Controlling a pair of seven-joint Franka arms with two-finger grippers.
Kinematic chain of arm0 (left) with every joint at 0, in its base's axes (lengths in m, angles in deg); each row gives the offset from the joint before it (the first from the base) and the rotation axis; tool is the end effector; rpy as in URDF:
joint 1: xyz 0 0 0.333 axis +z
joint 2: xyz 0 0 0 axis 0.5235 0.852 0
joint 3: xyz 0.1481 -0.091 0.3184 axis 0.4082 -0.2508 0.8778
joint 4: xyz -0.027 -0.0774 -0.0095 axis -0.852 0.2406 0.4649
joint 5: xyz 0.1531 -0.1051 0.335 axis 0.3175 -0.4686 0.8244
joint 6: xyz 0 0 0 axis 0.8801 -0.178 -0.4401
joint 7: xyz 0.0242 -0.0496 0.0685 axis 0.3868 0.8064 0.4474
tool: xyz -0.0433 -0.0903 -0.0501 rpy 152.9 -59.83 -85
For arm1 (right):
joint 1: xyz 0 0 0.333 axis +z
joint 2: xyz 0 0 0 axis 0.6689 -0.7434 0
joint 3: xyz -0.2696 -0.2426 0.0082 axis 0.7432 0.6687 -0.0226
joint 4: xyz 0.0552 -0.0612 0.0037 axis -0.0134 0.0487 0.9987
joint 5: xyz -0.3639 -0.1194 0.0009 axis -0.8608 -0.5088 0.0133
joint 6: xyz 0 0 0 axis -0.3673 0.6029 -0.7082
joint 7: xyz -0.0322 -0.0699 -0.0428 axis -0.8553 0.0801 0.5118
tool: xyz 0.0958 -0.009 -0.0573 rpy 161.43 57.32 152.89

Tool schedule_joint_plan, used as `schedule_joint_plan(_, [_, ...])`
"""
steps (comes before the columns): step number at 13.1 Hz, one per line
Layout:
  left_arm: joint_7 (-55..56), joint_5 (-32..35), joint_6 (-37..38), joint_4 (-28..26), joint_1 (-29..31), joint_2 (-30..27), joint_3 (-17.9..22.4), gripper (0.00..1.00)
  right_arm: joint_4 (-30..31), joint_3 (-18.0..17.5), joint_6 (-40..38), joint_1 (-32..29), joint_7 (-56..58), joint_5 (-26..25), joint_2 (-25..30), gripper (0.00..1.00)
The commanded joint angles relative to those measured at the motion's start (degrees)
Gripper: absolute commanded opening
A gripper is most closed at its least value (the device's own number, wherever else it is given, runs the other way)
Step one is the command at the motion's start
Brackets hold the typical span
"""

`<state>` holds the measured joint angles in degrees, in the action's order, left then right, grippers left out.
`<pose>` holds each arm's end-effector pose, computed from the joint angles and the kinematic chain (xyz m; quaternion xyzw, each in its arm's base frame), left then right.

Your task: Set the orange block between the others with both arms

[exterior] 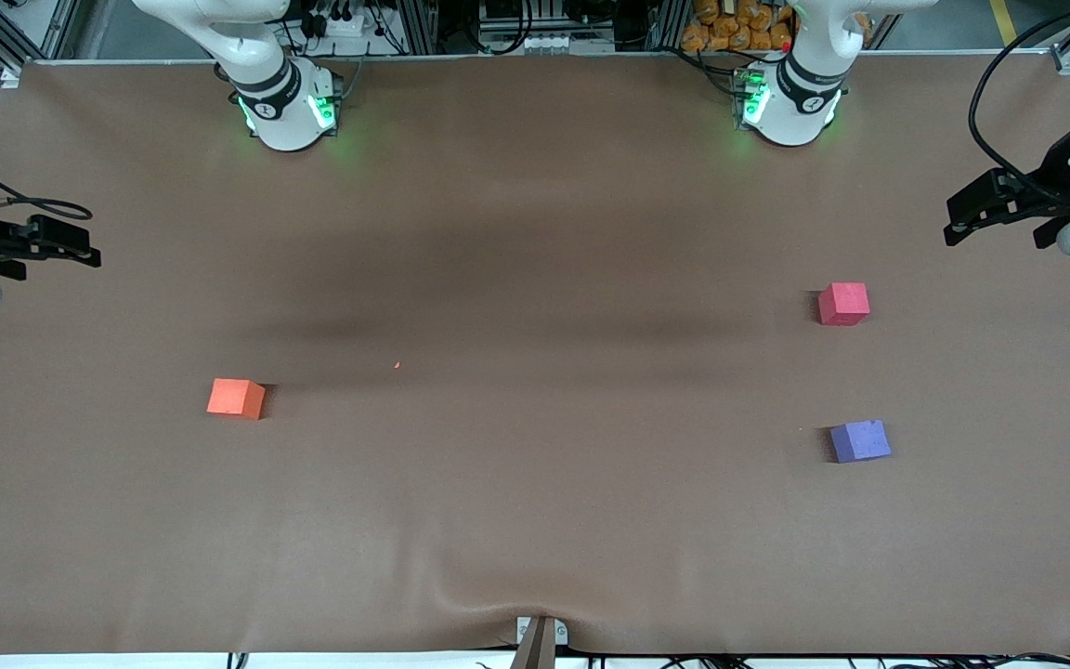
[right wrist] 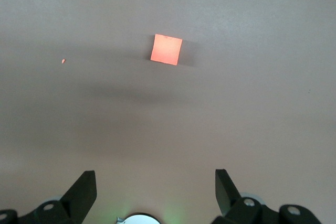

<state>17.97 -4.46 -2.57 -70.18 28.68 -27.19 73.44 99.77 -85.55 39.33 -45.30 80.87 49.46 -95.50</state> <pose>0.5445 -0.0526 0.6941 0.9998 -0.0192 0.0044 0.0033 0.5691 -0.0468 0.6060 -0.9930 -0.0748 0.0875 0.0282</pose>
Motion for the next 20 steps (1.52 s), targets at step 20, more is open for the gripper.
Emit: schedule_joint_plan(20, [-0.42, -0.08, 0.79, -0.04, 0.33, -0.65, -0.03, 1.00, 0.31, 0.42, 31.12, 1.39, -4.75, 7.12, -31.00, 1.00])
